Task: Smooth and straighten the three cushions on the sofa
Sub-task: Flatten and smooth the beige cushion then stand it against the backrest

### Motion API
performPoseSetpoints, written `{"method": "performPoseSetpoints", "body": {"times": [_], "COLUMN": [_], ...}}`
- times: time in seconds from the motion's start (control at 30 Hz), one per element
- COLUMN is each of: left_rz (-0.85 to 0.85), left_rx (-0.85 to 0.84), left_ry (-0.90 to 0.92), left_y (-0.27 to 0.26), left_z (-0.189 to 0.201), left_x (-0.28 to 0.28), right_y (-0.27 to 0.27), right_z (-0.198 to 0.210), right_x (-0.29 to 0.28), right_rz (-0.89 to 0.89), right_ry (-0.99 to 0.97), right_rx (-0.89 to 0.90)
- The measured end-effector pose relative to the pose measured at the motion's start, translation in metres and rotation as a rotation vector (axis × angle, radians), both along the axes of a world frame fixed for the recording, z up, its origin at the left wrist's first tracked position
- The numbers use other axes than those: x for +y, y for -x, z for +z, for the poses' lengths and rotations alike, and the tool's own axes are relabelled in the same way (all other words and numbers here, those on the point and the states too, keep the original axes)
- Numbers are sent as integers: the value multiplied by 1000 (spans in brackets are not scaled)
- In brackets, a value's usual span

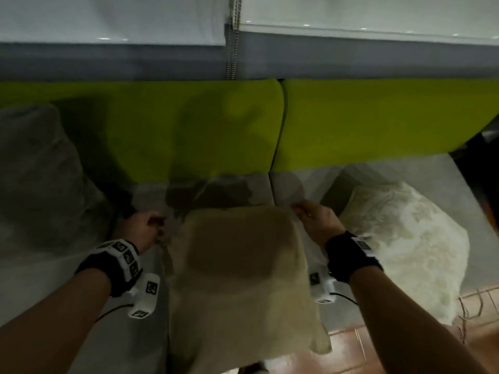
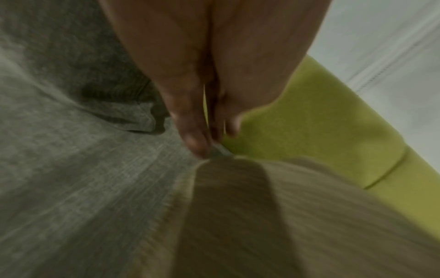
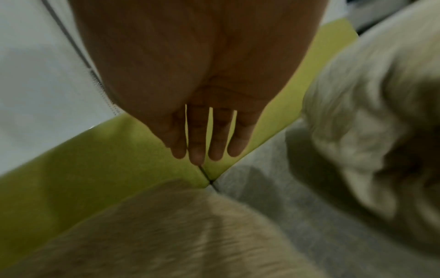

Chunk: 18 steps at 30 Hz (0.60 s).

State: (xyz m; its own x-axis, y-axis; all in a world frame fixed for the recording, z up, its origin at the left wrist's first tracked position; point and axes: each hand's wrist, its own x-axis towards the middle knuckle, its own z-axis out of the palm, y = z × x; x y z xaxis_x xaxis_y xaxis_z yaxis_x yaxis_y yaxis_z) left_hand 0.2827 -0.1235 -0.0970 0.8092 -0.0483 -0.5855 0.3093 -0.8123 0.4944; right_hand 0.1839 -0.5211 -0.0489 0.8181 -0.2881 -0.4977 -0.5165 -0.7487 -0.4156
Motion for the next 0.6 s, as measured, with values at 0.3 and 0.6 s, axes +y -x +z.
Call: {"method": "performPoseSetpoints", "body": {"times": [0.3, 0.6], "left_rz": [-262, -554], "left_rx": [-63, 263], "left_ry": [107, -199], "left_y": [18, 38], "left_z": [6, 10], "left_x": [-27, -9], "right_y": [-29, -26], "right_z": [-41, -29], "right_x": [-3, 8], "right_rz": [83, 492], "right_ry": [-158, -161], "right_rx": [330, 609]}}
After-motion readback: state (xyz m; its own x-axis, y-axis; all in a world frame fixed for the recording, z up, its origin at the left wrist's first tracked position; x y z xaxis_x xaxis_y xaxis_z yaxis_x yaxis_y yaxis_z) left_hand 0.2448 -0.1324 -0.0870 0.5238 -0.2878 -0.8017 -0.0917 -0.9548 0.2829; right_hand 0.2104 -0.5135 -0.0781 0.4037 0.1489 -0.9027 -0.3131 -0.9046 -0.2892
